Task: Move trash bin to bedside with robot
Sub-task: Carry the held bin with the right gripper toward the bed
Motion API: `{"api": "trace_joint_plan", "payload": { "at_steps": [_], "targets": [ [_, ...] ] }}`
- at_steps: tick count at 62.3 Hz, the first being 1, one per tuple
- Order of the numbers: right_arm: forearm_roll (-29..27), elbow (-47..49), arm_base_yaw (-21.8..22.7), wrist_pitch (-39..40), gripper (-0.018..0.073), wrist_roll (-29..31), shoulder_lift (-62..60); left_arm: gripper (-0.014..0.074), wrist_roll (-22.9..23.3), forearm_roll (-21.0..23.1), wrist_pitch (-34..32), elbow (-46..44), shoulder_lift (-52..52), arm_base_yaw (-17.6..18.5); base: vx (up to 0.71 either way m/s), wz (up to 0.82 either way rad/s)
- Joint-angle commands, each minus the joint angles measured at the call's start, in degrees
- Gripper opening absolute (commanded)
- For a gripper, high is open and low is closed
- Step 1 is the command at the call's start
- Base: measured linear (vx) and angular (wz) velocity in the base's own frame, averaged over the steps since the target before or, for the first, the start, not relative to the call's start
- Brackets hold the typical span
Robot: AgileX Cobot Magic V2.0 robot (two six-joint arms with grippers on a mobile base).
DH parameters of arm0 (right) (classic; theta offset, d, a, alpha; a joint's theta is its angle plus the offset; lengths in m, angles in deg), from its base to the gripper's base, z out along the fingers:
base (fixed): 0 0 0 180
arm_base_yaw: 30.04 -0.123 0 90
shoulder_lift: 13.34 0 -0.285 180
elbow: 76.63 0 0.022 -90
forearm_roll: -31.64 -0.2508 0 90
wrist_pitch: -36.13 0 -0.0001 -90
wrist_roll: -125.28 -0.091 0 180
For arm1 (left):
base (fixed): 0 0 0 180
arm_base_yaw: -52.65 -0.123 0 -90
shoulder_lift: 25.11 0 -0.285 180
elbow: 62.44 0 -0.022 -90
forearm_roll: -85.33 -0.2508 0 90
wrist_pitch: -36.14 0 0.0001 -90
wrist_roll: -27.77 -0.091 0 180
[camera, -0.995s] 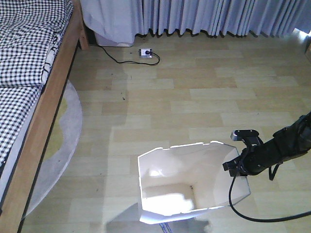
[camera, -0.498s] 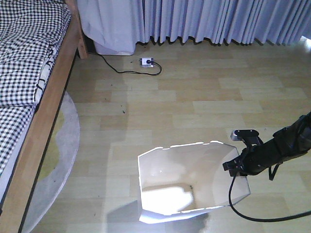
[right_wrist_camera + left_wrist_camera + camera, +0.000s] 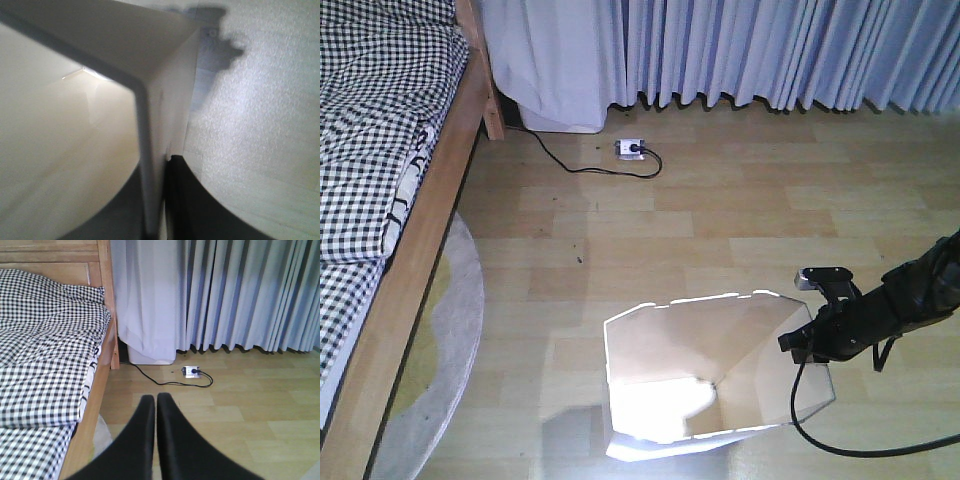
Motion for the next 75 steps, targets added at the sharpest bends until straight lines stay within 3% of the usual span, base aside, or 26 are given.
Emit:
{"api": "trace_joint_plan", "payload": {
  "at_steps": [1, 75],
  "targets": [
    [-2.1, 0.9, 0.1, -9.6, -0.0006, -0.2, -4.3, -0.0006, 0.3, 0.2, -4.0, 1.1, 0.8, 0.1, 0.25, 0.04],
    [-2.1, 0.9, 0.1, -9.6, -0.0006, -0.2, -4.3, -0.0006, 0.3, 0.2, -4.0, 1.1, 0.8, 0.1, 0.25, 0.0]
  ]
}}
